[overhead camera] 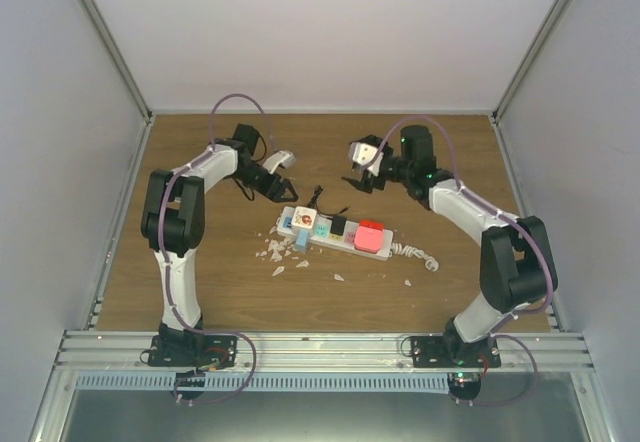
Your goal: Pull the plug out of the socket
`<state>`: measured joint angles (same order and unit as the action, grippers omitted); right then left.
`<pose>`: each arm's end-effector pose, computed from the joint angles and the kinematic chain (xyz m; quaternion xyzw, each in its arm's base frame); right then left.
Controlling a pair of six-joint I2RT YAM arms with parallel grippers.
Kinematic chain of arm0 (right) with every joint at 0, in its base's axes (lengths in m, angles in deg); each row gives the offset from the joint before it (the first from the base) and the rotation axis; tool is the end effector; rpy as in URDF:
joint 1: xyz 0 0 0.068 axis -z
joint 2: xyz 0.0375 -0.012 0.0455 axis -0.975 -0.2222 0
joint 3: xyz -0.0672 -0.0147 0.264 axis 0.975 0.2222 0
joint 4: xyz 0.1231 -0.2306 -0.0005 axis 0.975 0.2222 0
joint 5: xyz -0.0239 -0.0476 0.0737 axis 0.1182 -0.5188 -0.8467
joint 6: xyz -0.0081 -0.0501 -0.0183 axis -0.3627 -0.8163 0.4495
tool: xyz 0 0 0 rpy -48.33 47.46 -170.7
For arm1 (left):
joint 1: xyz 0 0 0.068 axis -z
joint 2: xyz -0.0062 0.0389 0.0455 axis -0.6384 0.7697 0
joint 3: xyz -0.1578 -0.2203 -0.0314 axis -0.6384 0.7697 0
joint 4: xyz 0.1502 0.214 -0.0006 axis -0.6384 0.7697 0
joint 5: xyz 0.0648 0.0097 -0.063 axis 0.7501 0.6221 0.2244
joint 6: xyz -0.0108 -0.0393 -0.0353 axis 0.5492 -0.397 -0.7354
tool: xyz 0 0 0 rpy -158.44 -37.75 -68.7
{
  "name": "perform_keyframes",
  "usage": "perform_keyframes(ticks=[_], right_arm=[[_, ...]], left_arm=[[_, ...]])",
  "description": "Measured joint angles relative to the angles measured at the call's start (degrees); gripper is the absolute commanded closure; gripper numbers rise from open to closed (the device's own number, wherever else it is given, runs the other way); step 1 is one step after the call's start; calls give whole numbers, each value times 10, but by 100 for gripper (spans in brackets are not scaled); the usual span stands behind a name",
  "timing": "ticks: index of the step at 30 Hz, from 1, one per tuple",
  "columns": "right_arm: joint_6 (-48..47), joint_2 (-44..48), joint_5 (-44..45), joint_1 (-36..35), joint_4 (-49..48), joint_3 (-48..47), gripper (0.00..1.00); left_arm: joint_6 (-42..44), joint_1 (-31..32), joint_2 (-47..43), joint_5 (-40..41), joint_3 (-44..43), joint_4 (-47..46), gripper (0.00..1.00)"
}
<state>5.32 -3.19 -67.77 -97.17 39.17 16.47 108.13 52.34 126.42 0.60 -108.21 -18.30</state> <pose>0.3345 0.1438 0.2456 -0.5843 0.5845 0.1318 0.5474 0.3976 -0.1130 0.1652 0.3320 0.8722 -0.3307 0.1406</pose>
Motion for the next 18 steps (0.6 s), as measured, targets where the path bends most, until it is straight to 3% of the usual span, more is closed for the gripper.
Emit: perform_keyframes(ticks=[10, 18], right_arm=[[-7, 0, -140, 134, 336, -131, 0], [-66, 63, -178, 167, 497, -27, 0]], left_arm=[[101, -37, -74, -23, -49, 11, 18], [237, 50, -105, -41, -65, 33, 20]])
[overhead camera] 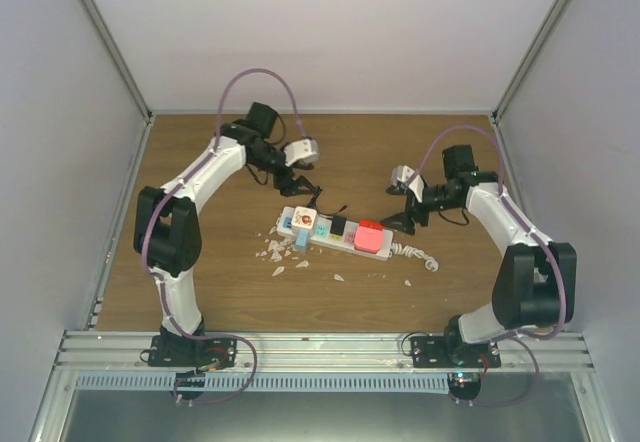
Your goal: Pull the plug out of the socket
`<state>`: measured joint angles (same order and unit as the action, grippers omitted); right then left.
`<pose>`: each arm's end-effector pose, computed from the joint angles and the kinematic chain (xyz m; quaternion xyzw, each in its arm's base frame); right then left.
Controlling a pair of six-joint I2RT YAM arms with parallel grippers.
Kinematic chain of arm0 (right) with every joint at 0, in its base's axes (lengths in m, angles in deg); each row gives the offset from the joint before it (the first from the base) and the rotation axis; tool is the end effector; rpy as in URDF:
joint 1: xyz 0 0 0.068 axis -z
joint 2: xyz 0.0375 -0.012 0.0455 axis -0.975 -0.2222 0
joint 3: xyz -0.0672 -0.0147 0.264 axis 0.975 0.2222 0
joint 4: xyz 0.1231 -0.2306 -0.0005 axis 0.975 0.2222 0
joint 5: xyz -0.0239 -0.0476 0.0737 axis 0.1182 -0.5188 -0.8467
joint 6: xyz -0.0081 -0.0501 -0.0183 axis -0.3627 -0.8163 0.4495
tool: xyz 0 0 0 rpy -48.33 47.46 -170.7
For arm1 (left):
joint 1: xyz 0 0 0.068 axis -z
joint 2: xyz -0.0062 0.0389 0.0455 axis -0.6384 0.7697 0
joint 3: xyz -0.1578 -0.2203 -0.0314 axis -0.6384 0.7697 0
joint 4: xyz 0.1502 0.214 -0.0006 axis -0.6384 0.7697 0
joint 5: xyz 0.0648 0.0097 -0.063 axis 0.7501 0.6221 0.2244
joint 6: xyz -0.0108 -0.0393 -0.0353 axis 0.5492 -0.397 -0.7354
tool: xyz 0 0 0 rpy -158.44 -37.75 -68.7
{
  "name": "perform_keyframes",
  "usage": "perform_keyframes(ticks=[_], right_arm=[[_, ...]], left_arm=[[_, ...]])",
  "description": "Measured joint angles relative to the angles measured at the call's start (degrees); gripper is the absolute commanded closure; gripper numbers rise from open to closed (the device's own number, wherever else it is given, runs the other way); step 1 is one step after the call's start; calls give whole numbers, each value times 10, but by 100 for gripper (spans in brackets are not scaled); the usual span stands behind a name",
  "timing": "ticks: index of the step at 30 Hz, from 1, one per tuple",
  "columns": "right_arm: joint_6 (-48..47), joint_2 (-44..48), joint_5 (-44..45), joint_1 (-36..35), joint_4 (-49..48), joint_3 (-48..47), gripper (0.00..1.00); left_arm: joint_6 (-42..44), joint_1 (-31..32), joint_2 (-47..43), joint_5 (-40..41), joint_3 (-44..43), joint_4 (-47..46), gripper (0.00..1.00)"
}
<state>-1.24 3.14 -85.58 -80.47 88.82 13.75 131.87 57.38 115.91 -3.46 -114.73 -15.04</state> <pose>0.2874 0.0452 0.2422 -0.4993 0.7258 0.3208 0.3478 0.3767 -0.1465 0.2685 0.5618 0.7091 -0.2994 0.3032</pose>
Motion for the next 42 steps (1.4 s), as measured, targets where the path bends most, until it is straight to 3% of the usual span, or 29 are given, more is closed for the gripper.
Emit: perform_keyframes(ticks=[7, 13, 26, 35, 42], right_arm=[[-28, 54, -1, 17, 43, 61, 0], [-36, 53, -3, 60, 61, 68, 0], [-29, 33, -4, 72, 60, 68, 0], [-14, 25, 5, 72, 51, 63, 0], [-3, 19, 5, 72, 44, 55, 0]], left_arm=[[84, 104, 54, 23, -69, 65, 22], [112, 140, 93, 60, -75, 85, 29], [162, 167, 116, 105, -73, 88, 50], [187, 169, 119, 110, -43, 89, 57], [183, 171, 117, 111, -24, 70, 68]])
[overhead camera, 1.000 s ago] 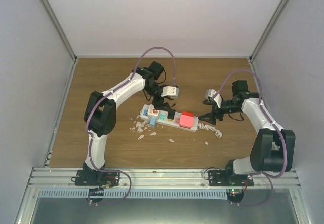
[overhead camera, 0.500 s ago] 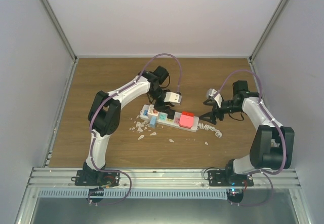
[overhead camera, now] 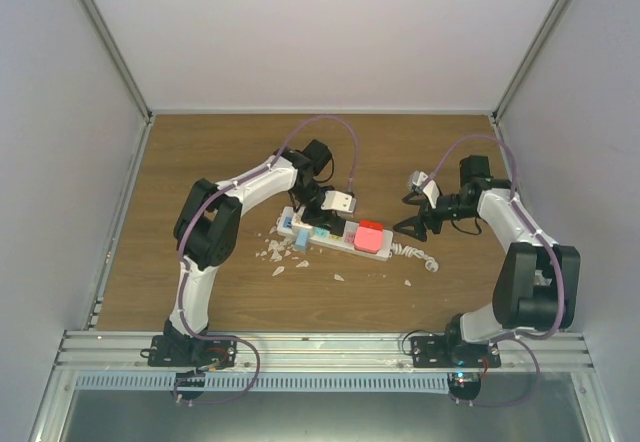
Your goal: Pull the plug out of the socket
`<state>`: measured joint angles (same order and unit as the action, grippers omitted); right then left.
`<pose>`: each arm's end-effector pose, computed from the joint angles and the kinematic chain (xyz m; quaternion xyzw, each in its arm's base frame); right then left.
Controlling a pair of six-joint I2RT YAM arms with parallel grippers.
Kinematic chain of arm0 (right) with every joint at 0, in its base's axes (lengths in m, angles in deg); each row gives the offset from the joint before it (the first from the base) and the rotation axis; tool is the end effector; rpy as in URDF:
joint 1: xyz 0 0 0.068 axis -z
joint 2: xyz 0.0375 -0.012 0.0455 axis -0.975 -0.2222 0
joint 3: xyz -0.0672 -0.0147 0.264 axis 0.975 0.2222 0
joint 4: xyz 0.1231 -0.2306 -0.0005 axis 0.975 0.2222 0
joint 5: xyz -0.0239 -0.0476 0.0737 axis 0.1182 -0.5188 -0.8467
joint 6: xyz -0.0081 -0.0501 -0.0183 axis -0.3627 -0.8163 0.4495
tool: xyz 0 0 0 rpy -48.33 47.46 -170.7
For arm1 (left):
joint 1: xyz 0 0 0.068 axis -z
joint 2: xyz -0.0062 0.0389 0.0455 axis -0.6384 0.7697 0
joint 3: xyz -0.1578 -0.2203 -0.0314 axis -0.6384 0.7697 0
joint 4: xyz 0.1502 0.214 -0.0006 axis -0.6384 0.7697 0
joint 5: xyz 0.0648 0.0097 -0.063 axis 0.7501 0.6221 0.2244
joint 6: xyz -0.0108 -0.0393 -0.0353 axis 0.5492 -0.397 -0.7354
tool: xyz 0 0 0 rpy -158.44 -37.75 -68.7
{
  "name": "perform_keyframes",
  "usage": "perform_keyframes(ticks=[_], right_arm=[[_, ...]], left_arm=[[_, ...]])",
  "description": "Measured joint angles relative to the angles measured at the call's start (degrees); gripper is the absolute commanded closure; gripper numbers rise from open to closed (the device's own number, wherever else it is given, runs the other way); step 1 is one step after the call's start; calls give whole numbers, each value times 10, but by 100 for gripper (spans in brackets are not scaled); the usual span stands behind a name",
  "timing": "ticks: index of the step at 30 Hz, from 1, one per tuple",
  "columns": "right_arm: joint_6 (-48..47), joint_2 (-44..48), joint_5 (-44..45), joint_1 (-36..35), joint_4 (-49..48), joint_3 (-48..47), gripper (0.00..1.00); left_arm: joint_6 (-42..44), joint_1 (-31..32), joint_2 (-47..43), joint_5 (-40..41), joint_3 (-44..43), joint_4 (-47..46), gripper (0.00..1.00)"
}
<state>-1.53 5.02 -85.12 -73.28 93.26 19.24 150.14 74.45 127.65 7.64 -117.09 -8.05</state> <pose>0.2662 0.0104 0.2216 -0.4314 0.7788 0.3290 0.3149 0.3355 -0.2568 0.1914 0.7526 0.5868 -0.2516 0.1614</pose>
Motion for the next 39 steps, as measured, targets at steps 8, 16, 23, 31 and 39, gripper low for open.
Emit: perform_keyframes(ticks=[8, 16, 23, 31, 39], right_arm=[[4, -7, 0, 0, -2, -3, 0], [2, -13, 0, 0, -2, -6, 0], [-2, -13, 0, 0, -2, -6, 0], [-7, -13, 0, 0, -1, -6, 0], [-7, -22, 0, 0, -3, -21, 0]], left_arm=[[-17, 0, -24, 2, 38, -39, 79], [-34, -5, -47, -5, 50, -47, 82], [-42, -12, -77, -22, 50, -49, 82], [-50, -19, -77, -31, 40, -42, 82], [-103, -72, -77, -68, -61, -19, 81]])
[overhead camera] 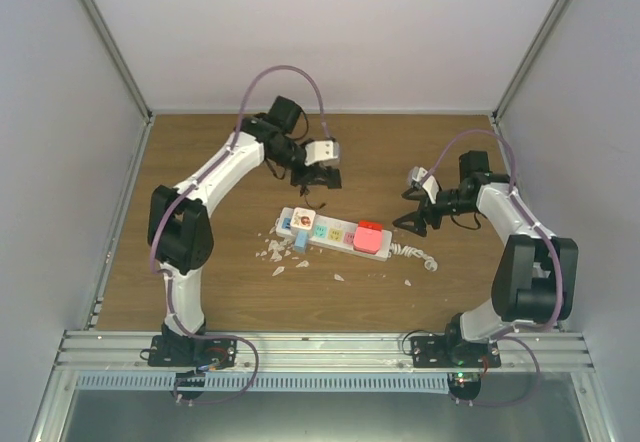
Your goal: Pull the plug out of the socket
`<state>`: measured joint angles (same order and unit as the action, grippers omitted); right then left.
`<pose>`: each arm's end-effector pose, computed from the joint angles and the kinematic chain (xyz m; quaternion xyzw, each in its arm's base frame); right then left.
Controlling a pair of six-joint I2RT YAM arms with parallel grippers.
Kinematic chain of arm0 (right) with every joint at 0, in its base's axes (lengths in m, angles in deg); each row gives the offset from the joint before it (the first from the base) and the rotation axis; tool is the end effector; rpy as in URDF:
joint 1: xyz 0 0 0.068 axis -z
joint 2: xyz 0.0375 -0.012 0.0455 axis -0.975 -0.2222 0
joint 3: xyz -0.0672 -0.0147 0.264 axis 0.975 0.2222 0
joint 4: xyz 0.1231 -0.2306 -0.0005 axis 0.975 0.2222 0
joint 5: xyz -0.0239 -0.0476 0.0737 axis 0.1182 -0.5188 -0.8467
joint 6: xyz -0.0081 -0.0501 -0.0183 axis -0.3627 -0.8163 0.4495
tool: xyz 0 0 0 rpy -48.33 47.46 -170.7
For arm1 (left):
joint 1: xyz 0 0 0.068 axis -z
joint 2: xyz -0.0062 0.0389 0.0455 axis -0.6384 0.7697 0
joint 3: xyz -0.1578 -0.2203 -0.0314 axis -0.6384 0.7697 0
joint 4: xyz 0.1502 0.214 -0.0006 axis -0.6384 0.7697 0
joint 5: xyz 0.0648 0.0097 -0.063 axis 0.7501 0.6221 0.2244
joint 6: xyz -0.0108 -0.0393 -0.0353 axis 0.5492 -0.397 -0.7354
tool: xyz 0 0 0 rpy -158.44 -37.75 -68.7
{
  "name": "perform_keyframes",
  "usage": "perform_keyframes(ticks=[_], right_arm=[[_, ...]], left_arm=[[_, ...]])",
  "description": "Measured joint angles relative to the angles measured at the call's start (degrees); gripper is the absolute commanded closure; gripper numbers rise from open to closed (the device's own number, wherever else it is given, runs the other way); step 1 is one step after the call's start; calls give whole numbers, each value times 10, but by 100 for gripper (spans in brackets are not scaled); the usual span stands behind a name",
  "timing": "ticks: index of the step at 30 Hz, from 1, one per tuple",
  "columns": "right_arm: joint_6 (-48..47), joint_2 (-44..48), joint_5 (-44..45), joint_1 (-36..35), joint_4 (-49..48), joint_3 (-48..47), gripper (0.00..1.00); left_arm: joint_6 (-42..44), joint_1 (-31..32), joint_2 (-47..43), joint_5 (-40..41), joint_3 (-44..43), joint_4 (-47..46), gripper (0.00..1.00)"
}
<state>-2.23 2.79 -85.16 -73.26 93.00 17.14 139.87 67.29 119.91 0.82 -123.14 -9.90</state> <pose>0.2765 0.0096 0.2218 -0.4364 0.7757 0.3267 0.3179 0.3615 -0.2150 0.2791 0.6673 0.6307 -0.2727 0.2874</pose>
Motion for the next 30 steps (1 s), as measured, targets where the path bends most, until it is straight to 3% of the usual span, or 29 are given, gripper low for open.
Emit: perform_keyframes(ticks=[14, 20, 30], right_arm=[[6, -20, 3, 0, -7, -34, 0], [-3, -30, 9, 0, -1, -49, 1], [-19, -60, 20, 0, 29, -81, 0]], left_arm=[[-176, -138, 4, -35, -86, -42, 81], [-256, -232, 35, -45, -89, -77, 81], [-303, -348, 116, -70, -93, -102, 80]])
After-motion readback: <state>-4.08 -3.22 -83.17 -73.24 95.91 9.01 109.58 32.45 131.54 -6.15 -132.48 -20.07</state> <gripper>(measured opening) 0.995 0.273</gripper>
